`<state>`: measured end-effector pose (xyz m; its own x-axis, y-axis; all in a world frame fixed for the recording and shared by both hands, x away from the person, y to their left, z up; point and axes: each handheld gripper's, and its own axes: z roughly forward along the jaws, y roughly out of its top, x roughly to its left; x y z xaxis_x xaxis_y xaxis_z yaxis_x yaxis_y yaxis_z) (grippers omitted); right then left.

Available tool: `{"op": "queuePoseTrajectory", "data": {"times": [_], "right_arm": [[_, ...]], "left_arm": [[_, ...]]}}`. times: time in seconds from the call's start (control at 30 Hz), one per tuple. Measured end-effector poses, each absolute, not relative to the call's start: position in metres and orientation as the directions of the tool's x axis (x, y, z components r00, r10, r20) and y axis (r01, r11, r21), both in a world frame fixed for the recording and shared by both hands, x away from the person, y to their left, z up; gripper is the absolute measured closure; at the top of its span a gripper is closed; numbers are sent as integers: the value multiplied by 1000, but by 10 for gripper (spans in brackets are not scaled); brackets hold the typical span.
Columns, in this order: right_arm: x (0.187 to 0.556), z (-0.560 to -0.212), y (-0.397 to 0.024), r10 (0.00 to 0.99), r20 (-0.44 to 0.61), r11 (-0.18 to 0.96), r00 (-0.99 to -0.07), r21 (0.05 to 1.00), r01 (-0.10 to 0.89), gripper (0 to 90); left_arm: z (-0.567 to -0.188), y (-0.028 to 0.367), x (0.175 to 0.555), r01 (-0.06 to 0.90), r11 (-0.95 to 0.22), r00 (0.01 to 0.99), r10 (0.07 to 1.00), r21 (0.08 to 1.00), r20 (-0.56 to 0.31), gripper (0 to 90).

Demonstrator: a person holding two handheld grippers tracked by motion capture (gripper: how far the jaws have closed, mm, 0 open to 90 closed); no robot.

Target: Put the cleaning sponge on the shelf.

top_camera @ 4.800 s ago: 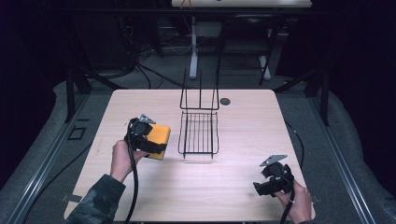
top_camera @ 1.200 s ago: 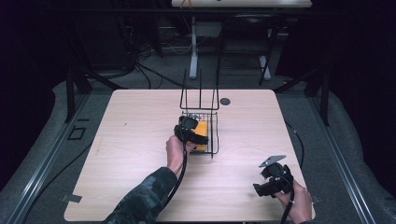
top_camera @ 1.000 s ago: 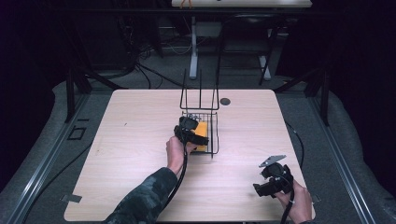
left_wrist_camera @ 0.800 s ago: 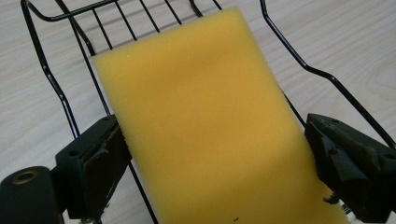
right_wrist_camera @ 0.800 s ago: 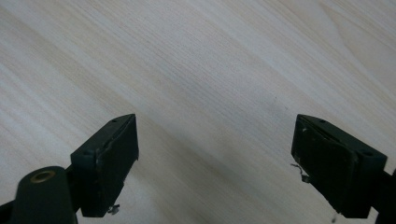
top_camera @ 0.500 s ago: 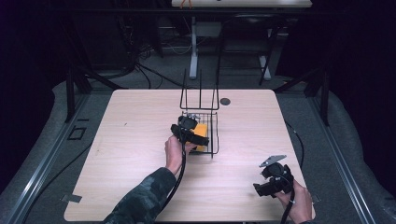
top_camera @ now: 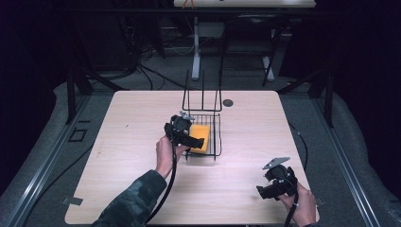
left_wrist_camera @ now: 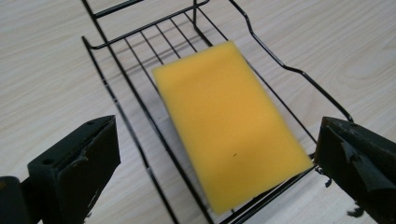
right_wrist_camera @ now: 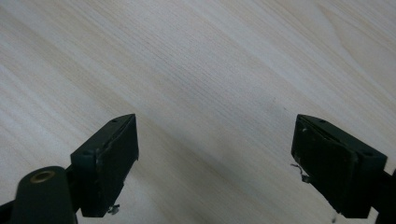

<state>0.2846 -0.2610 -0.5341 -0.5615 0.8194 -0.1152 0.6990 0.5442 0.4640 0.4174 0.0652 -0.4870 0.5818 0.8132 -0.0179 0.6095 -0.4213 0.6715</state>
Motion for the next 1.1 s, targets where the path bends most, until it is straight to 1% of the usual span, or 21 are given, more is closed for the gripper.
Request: {"op": "queuePoseTrajectory", "data": {"times": [0.2,0.4,0.77,1.1], "right_arm": [[285,-534,-261,817,-118,548,-564,461,698,144],[285,-535,-260,815,-120,551,-567,461,696,144],[284,-535,-259,815,-115,550,-567,458,698,144],[285,-536,-259,815,-115,550,-567,459,698,144]], "left_arm": [[-482,91,413,605,-413,562,827,681,3,2],[-476,109,405,592,-411,558,830,694,15,2],[-464,133,378,558,-463,579,812,689,77,3],[-474,165,355,588,-472,564,821,657,85,3]]}}
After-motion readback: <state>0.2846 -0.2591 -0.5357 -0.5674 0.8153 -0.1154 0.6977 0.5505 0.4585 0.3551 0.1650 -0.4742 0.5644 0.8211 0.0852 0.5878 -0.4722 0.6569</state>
